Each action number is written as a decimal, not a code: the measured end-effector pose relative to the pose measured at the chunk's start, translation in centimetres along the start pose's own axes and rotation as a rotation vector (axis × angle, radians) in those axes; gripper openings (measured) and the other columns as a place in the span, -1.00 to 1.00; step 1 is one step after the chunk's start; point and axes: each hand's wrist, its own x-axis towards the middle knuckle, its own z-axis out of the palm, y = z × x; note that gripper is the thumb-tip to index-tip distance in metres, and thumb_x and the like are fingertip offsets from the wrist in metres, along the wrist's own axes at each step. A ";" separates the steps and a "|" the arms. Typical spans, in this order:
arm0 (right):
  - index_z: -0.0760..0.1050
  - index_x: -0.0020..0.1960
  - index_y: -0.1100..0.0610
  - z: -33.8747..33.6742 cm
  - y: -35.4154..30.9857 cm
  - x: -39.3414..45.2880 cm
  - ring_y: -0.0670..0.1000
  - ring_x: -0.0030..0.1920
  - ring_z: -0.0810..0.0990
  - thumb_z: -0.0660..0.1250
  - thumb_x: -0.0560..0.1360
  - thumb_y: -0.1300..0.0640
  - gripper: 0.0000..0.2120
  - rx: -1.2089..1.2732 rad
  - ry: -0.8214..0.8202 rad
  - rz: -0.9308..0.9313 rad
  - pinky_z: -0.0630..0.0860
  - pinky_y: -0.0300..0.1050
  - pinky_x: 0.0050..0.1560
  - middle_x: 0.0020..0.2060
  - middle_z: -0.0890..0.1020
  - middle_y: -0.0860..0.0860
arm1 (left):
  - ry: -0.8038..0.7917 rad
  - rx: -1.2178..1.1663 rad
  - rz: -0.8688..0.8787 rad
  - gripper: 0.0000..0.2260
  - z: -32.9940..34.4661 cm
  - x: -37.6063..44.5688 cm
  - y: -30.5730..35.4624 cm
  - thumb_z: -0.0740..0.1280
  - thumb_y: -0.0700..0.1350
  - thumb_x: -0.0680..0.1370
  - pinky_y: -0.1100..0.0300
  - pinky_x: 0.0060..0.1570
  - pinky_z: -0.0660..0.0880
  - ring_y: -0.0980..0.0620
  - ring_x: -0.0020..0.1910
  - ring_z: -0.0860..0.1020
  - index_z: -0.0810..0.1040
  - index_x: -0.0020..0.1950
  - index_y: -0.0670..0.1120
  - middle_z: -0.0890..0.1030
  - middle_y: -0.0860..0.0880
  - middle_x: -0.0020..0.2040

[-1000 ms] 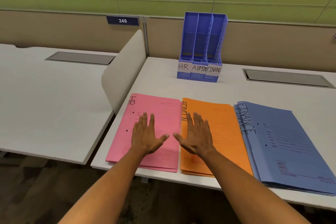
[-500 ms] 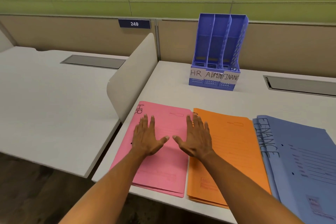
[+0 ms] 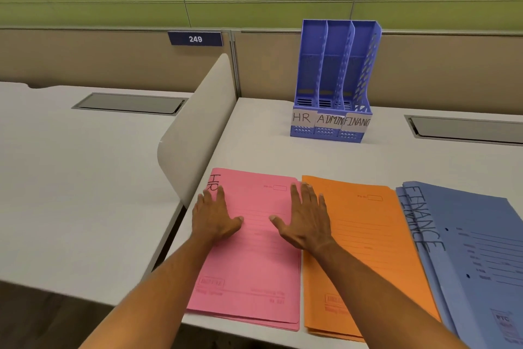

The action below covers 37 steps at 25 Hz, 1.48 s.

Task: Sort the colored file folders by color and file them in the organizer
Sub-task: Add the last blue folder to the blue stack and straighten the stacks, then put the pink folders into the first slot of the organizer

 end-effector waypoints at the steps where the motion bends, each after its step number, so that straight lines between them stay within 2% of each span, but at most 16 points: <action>1: -0.17 0.58 0.12 0.1 -0.2 0.1 0.15 0.56 -0.13 -0.08 0.39 -0.46 -0.03 -0.003 -0.006 0.003 -0.17 0.20 0.52 0.56 -0.09 0.19 | -0.029 0.002 -0.035 -0.11 -0.2 0.2 -0.3 0.33 0.27 0.39 -0.12 0.38 0.27 -0.28 0.44 0.23 0.00 0.55 -0.08 0.21 -0.29 0.47; 3: -0.17 0.58 0.12 0.2 -0.9 0.2 0.16 0.56 -0.13 -0.04 0.40 -0.45 -0.04 -0.015 -0.008 0.009 -0.17 0.20 0.52 0.56 -0.09 0.20 | -0.068 -0.009 -0.086 -0.21 -0.7 0.7 -0.9 0.34 0.20 0.41 -0.09 0.22 0.41 -0.25 0.32 0.38 0.10 0.51 -0.08 0.35 -0.25 0.34; 7: -0.16 0.58 0.12 0.2 -2.0 0.3 0.16 0.56 -0.12 -0.03 0.41 -0.44 -0.05 -0.014 -0.007 0.024 -0.18 0.18 0.51 0.56 -0.08 0.20 | -0.040 -0.143 -0.118 -0.43 -1.2 1.8 -2.0 0.39 0.01 0.40 -0.05 0.04 0.54 -0.22 0.16 0.49 0.30 0.32 -0.15 0.48 -0.21 0.18; 10: -0.16 0.58 0.13 -0.1 -2.6 0.3 0.15 0.56 -0.11 -0.02 0.42 -0.43 -0.06 -0.020 0.004 0.038 -0.18 0.17 0.51 0.56 -0.06 0.20 | -0.001 -0.347 -0.139 -0.61 -1.9 2.5 -2.6 0.39 -0.17 0.40 0.02 -0.10 0.54 -0.19 0.03 0.55 0.39 0.17 -0.21 0.57 -0.19 0.06; 12: -0.16 0.58 0.13 -0.4 -2.9 0.5 0.15 0.56 -0.11 -0.01 0.42 -0.42 -0.06 -0.030 0.010 0.049 -0.18 0.17 0.51 0.56 -0.05 0.20 | 0.026 -0.453 -0.172 -0.71 -2.7 2.7 -3.0 0.39 -0.20 0.40 0.06 -0.18 0.52 -0.16 -0.07 0.57 0.47 0.08 -0.22 0.59 -0.16 -0.02; 15: -0.17 0.58 0.14 -1.2 -3.4 1.2 0.16 0.56 -0.08 0.05 0.46 -0.38 -0.09 -0.029 0.029 0.061 -0.14 0.16 0.52 0.56 -0.03 0.20 | 0.035 -0.599 -0.191 -0.86 -3.9 3.0 -3.6 0.41 -0.22 0.36 0.03 -0.14 0.59 -0.15 -0.17 0.61 0.60 -0.10 -0.22 0.65 -0.15 -0.13; 18: -0.16 0.58 0.14 -2.6 -4.1 2.4 0.17 0.56 -0.04 0.13 0.48 -0.31 -0.12 -0.011 0.074 0.065 -0.07 0.16 0.53 0.56 0.01 0.20 | 0.020 -0.826 -0.193 -0.93 -5.8 3.2 -4.1 0.45 -0.21 0.29 -0.06 -0.04 0.62 -0.12 -0.15 0.64 0.63 -0.25 -0.13 0.67 -0.10 -0.20; 22: -0.08 0.57 0.15 -5.3 -5.4 4.4 0.17 0.54 0.05 0.20 0.48 -0.23 -0.15 0.051 0.184 0.079 0.00 0.13 0.53 0.55 0.09 0.19 | 0.050 -0.921 -0.117 -0.90 -9.3 3.3 -3.6 0.47 -0.21 0.33 0.00 -0.04 0.63 -0.05 -0.15 0.66 0.65 -0.18 -0.08 0.68 -0.04 -0.18; 26: 0.07 0.55 0.16 -9.2 -6.4 6.8 0.17 0.48 0.18 0.25 0.48 -0.17 -0.22 0.139 0.336 0.058 0.15 0.14 0.48 0.49 0.24 0.18 | 0.131 -0.969 -0.011 -0.88 -13.2 3.0 -2.0 0.47 -0.20 0.41 0.12 -0.12 0.61 0.01 -0.16 0.65 0.64 -0.06 -0.11 0.68 -0.04 -0.13; 29: 0.16 0.50 0.16 -12.2 -6.6 8.3 0.16 0.38 0.29 0.28 0.48 -0.11 -0.30 0.203 0.459 0.022 0.27 0.12 0.39 0.41 0.35 0.14 | 0.188 -1.025 0.099 -0.91 -15.9 2.7 -0.7 0.45 -0.18 0.44 0.04 -0.09 0.64 -0.01 -0.15 0.66 0.63 -0.07 -0.08 0.67 -0.05 -0.16; 33: 0.21 0.49 0.13 -16.6 -5.9 10.4 0.13 0.37 0.32 0.33 0.48 -0.03 -0.34 0.291 0.597 -0.011 0.33 0.14 0.37 0.38 0.37 0.12 | 0.313 -1.026 0.223 -0.91 -19.1 2.6 1.3 0.46 -0.15 0.45 -0.01 -0.09 0.64 0.00 -0.17 0.62 0.62 -0.08 -0.06 0.64 -0.02 -0.16; 37: 0.32 0.45 0.12 -21.4 -4.8 12.6 0.11 0.30 0.38 0.41 0.45 0.12 -0.40 0.366 0.726 -0.095 0.33 0.01 0.33 0.29 0.46 0.11 | 0.382 -1.026 0.345 -0.91 -21.0 2.7 3.2 0.45 -0.11 0.48 -0.01 -0.13 0.65 0.04 -0.19 0.64 0.60 -0.06 0.02 0.66 0.05 -0.14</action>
